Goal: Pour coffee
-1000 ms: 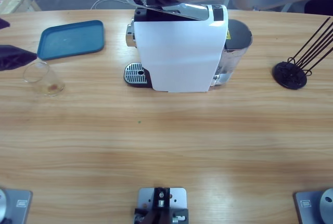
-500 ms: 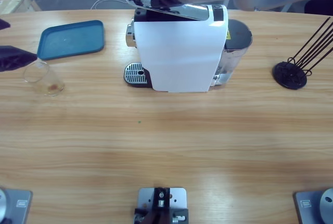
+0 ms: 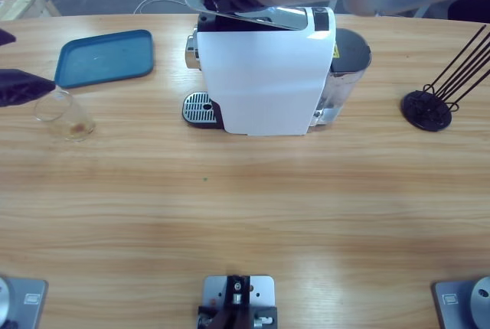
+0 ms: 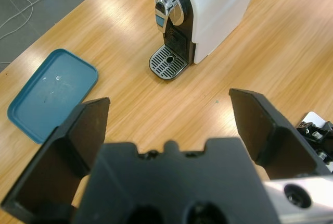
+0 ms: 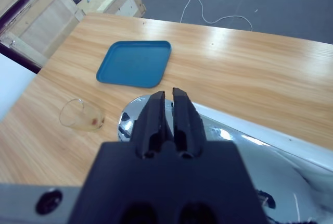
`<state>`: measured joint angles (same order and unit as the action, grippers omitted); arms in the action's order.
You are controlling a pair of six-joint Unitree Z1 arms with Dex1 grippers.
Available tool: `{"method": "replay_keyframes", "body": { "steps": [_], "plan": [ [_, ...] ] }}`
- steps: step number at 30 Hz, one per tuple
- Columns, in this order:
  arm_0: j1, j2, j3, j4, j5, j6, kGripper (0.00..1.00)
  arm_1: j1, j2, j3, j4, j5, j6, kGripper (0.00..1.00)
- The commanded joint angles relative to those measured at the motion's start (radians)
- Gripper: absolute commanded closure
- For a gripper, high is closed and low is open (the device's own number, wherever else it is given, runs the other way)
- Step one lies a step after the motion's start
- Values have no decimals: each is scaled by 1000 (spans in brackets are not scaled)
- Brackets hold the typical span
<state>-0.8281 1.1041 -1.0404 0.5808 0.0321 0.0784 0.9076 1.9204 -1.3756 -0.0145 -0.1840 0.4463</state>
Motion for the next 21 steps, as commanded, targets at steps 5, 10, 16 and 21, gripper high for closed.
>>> {"method": "replay_keyframes", "body": {
  "steps": [5, 10, 16, 21],
  "plan": [
    [-8, 10, 40, 17, -12, 1, 0, 62, 315, 96, 216, 60, 6, 1000],
    [-8, 10, 42, 17, -12, 1, 0, 62, 335, 53, 270, 70, 6, 1000],
    [-8, 13, 42, 17, -12, 1, 0, 62, 332, 47, 280, 56, 17, 1000],
    [-8, 19, 42, 9, -1, -4, 0, 62, 166, 34, 247, -60, -91, 20]
  ]
}}
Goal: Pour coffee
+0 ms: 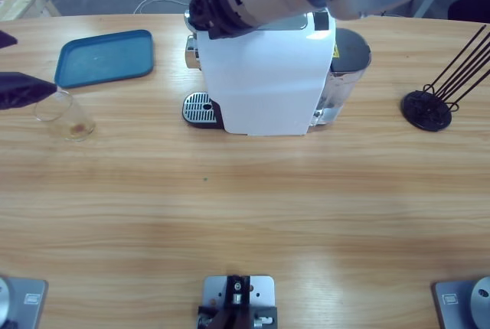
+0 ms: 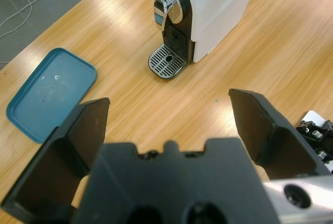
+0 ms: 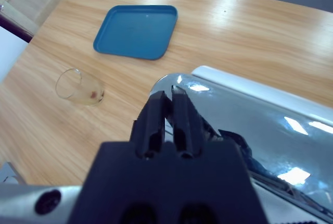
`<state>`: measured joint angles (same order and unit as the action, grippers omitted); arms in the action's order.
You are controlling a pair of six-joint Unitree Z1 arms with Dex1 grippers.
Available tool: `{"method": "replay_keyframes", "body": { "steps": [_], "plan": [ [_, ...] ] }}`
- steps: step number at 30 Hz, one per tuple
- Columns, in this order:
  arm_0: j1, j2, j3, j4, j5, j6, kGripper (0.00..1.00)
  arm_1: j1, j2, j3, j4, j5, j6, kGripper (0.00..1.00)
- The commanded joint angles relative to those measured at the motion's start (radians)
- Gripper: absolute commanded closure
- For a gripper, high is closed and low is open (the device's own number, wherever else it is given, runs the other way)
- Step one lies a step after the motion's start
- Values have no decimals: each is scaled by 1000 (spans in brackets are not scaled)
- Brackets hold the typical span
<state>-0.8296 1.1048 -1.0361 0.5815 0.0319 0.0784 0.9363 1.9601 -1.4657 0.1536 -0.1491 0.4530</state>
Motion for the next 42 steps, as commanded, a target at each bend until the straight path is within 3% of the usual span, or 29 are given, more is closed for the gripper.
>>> {"method": "replay_keyframes", "body": {
  "steps": [1, 3, 7, 14, 19, 32, 42],
  "plan": [
    [-6, 22, 37, 1, -1, -10, 0, 33, 68, 95, 69, -106, -139, 0],
    [-6, 21, 41, -17, 28, -13, 0, 33, -29, 6, 72, -125, -215, 0],
    [-1, 35, 71, -23, 224, -56, 0, 33, -158, -96, 108, -104, -221, 0],
    [17, 27, 195, -23, 469, -266, 0, 34, -391, 103, 132, -75, -214, 0],
    [126, 73, 288, -45, 582, -457, 5, 55, -524, 240, 165, -79, -214, 0],
    [129, 184, 662, -629, 589, -454, 9, 82, -578, 300, 245, -99, -154, 0],
    [129, 308, 748, -857, 513, -433, 9, 94, -576, 303, 259, -119, -123, 0]
  ]
}}
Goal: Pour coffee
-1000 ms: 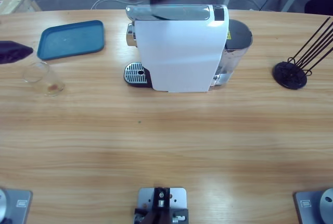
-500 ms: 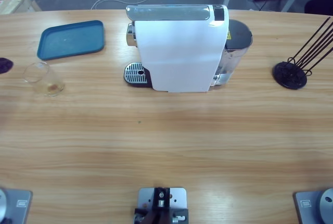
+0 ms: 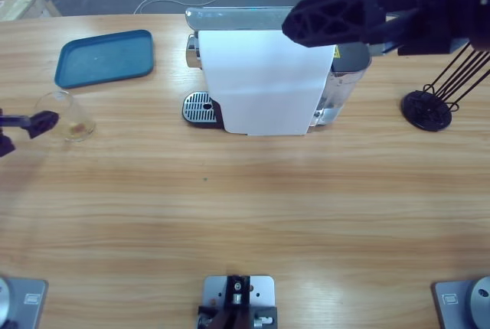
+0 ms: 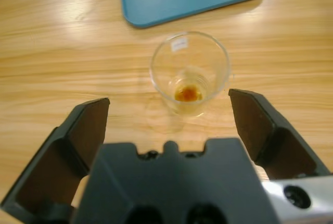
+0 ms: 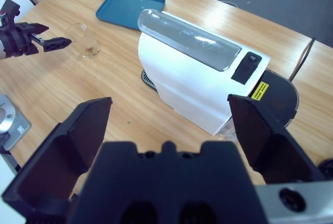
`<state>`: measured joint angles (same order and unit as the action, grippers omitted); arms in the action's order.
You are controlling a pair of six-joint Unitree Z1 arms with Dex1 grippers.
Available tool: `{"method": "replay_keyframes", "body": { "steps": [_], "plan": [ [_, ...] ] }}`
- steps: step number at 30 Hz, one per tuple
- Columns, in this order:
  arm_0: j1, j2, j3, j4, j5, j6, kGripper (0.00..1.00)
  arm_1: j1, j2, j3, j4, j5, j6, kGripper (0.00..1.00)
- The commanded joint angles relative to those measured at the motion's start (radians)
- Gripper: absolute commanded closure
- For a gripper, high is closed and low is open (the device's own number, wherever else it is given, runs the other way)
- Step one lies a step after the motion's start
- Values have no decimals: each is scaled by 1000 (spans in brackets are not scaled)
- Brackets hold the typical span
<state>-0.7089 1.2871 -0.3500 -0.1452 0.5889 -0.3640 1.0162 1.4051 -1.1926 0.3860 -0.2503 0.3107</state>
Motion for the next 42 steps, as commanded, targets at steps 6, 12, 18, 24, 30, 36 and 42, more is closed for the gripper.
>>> {"method": "replay_keyframes", "body": {
  "steps": [6, 12, 18, 24, 30, 36, 42],
  "plan": [
    [17, 231, 62, -209, -54, 24, 9, 15, -3, 30, 28, -17, 21, 0],
    [65, 283, 60, -252, -51, 33, 92, 15, 14, 32, 27, -17, 24, 0],
    [78, 344, 58, -320, -52, 71, 378, 15, 17, 39, 24, -17, 36, 0],
    [80, 345, 61, -334, -44, 100, 1000, 15, 18, 42, 21, -17, 36, 0],
    [69, 266, 69, -390, -126, 206, 1000, 15, 3, 46, 17, -45, 37, 0],
    [73, 142, 79, -372, -157, 162, 504, 15, -9, 88, -14, -47, 37, 0],
    [112, -157, -24, -82, -167, 142, 17, 15, -5, 108, -52, -56, 37, 0]
  ]
}}
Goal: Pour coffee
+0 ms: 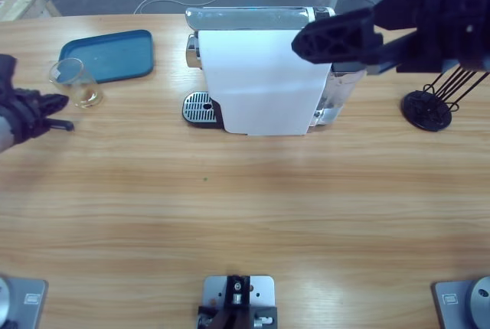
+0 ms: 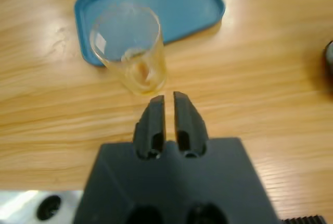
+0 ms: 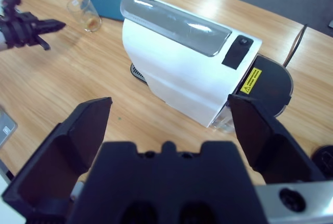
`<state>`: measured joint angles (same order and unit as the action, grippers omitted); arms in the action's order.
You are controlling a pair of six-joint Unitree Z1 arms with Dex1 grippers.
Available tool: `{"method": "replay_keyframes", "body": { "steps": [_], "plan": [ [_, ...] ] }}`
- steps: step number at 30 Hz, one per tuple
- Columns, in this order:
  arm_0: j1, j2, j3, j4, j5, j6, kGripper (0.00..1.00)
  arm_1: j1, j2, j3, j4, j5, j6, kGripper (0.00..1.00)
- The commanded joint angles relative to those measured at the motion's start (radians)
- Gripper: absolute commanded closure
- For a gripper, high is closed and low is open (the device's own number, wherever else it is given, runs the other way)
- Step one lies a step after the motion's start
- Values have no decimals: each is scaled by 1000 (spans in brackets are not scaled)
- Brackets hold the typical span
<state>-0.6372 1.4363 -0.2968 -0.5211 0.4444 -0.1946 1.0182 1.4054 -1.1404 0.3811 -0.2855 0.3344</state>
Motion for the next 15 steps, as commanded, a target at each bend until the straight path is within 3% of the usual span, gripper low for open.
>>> {"method": "replay_keyframes", "body": {
  "steps": [1, 4, 6, 10, 15],
  "plan": [
    [61, -334, -123, 370, -61, -22, 18, 13, -5, 60, -55, -23, 14, 0],
    [138, -302, -268, 578, -270, 32, 18, 13, -6, 70, -73, -29, 14, 0],
    [175, -268, -301, 630, -336, 88, 13, 13, -6, 80, -87, -29, 13, 0],
    [285, -223, -304, 631, -434, 191, 13, 13, -2, 116, -122, -29, 13, 0],
    [387, -119, -309, 532, -411, 216, 9, 13, -2, 165, -152, -28, 15, 0]
  ]
}}
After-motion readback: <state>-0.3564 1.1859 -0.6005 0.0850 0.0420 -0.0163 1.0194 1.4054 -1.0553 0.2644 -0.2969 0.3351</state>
